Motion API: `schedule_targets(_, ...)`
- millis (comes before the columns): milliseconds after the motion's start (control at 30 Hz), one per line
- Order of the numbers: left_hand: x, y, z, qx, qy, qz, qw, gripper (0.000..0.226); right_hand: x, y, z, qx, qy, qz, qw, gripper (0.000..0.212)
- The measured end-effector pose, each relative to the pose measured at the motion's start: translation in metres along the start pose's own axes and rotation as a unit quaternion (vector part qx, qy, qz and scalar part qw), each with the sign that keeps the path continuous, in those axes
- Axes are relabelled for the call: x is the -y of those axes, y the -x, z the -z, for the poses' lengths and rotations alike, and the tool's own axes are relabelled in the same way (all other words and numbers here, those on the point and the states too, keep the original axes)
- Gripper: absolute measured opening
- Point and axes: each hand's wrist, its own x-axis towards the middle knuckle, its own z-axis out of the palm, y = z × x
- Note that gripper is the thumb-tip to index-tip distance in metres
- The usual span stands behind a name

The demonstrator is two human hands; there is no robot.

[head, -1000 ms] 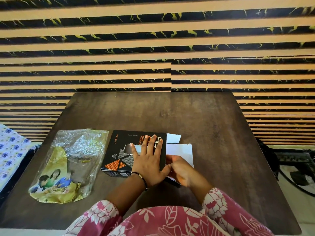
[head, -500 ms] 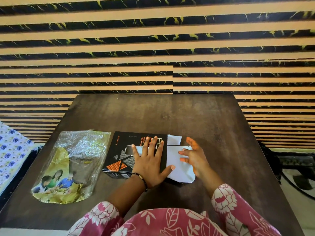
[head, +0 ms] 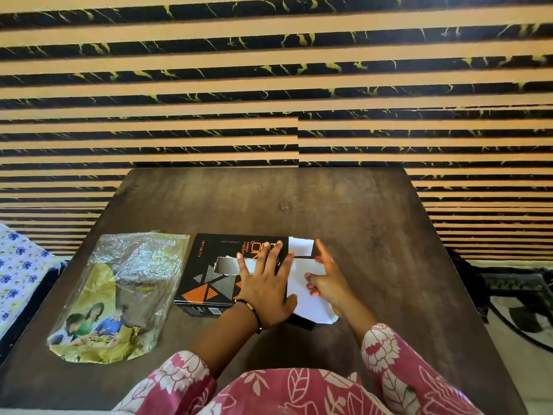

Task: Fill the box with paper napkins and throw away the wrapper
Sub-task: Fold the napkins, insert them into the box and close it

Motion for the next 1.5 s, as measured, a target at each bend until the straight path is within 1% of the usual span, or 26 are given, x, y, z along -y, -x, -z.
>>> schedule_targets(67, 0.001, 0.001, -0.003, -0.001, -0.008, -0.003, 1.000, 0.077, 0.000, 0.000, -0.002, -0.011, 0.034, 0.012, 0.999, 0.074)
schedule_targets(167, 0.001, 0.001, -0.006, -0.006, -0.014, 0.001, 1.000, 0.076, -0.007, 0.001, 0.000, -0.010, 0.069, 0.011, 0.997, 0.068)
schedule_targets(267, -0.001, -0.004, -0.001, -0.018, 0.002, 0.010, 1.000, 0.081, -0.012, 0.004, 0.001, 0.020, 0.124, 0.009, 0.992, 0.069)
schedule_targets(333, -0.001, -0.009, 0.004, -0.052, 0.012, 0.018, 0.998, 0.082, -0.012, 0.008, -0.002, 0.037, 0.178, 0.047, 0.982, 0.071)
schedule_targets(400, 0.000, -0.014, 0.006, -0.080, 0.025, 0.033, 0.996, 0.077, -0.012, 0.015, -0.006, 0.061, 0.233, 0.093, 0.966, 0.066)
schedule_targets(467, -0.001, -0.019, 0.003, -0.075, 0.029, 0.043, 0.996, 0.067, -0.013, 0.020, -0.008, 0.077, 0.270, 0.120, 0.952, 0.065)
schedule_targets(533, -0.001, -0.023, 0.000, -0.059, 0.032, 0.047, 0.997, 0.057, -0.015, 0.022, -0.005, 0.086, 0.269, 0.133, 0.950, 0.066)
schedule_targets(600, 0.000, -0.025, -0.001, -0.048, 0.035, 0.044, 0.997, 0.050, -0.016, 0.025, 0.000, 0.105, 0.242, 0.125, 0.957, 0.067)
schedule_targets(667, 0.000, -0.026, 0.000, -0.043, 0.037, 0.041, 0.998, 0.049, -0.019, 0.027, 0.007, 0.136, 0.220, 0.104, 0.960, 0.072)
schedule_targets(700, 0.001, -0.025, 0.000, -0.043, 0.039, 0.040, 0.998, 0.049, -0.022, 0.028, 0.008, 0.148, 0.236, 0.099, 0.955, 0.074)
schedule_targets(767, 0.001, -0.024, -0.001, -0.045, 0.043, 0.039, 0.997, 0.051, -0.027, 0.029, 0.010, 0.156, 0.308, 0.114, 0.932, 0.081)
schedule_targets(833, 0.001, -0.024, -0.002, -0.045, 0.047, 0.038, 0.997, 0.051, -0.032, 0.032, 0.008, 0.166, 0.348, 0.124, 0.914, 0.091)
schedule_targets(967, 0.003, -0.024, -0.001, -0.053, 0.055, 0.036, 0.996, 0.050, -0.032, 0.040, 0.009, 0.180, 0.311, 0.120, 0.926, 0.100)
schedule_targets(1000, 0.003, -0.024, -0.002, -0.053, 0.058, 0.036, 0.996, 0.050, -0.031, 0.040, 0.013, 0.192, 0.310, 0.123, 0.923, 0.102)
schedule_targets(1067, 0.003, -0.023, -0.001, -0.055, 0.057, 0.034, 0.996, 0.050, -0.026, 0.043, 0.018, 0.240, 0.343, 0.116, 0.901, 0.111)
schedule_targets(1133, 0.003, -0.023, -0.001, -0.056, 0.057, 0.033, 0.996, 0.050, -0.025, 0.046, 0.019, 0.274, 0.415, 0.115, 0.860, 0.121)
schedule_targets(1167, 0.003, -0.023, -0.001, -0.055, 0.056, 0.033, 0.996, 0.050, -0.027, 0.046, 0.016, 0.274, 0.429, 0.115, 0.853, 0.123)
schedule_targets(1200, 0.003, -0.023, -0.001, -0.054, 0.056, 0.033, 0.996, 0.051, -0.031, 0.047, 0.013, 0.260, 0.418, 0.115, 0.863, 0.121)
schedule_targets(1233, 0.003, -0.022, 0.000, -0.051, 0.054, 0.032, 0.997, 0.053, -0.034, 0.048, 0.009, 0.228, 0.373, 0.117, 0.892, 0.114)
schedule_targets(1267, 0.002, -0.022, -0.001, -0.045, 0.050, 0.030, 0.997, 0.057, -0.037, 0.048, 0.006, 0.182, 0.309, 0.118, 0.926, 0.103)
schedule_targets(1300, 0.002, -0.021, -0.001, -0.035, 0.043, 0.028, 0.998, 0.063, -0.039, 0.046, 0.005, 0.142, 0.253, 0.116, 0.950, 0.085)
schedule_targets(1333, 0.002, -0.021, 0.000, -0.022, 0.035, 0.024, 0.999, 0.068, -0.036, 0.045, 0.004, 0.114, 0.236, 0.121, 0.958, 0.067)
schedule_targets(1367, 0.003, -0.021, 0.001, -0.006, 0.028, 0.017, 0.999, 0.073, -0.032, 0.044, 0.002, 0.094, 0.260, 0.135, 0.952, 0.056)
schedule_targets(1400, 0.005, -0.021, 0.003, 0.011, 0.028, 0.011, 1.000, 0.077, -0.028, 0.042, -0.001, 0.081, 0.303, 0.144, 0.939, 0.053)
schedule_targets(1433, 0.006, -0.022, 0.005, 0.026, 0.034, 0.005, 0.999, 0.082, -0.024, 0.040, -0.005, 0.061, 0.343, 0.151, 0.925, 0.053)
schedule_targets(1500, 0.010, -0.023, 0.009, 0.048, 0.043, -0.004, 0.998, 0.091, -0.019, 0.039, -0.012, 0.016, 0.383, 0.160, 0.910, 0.052)
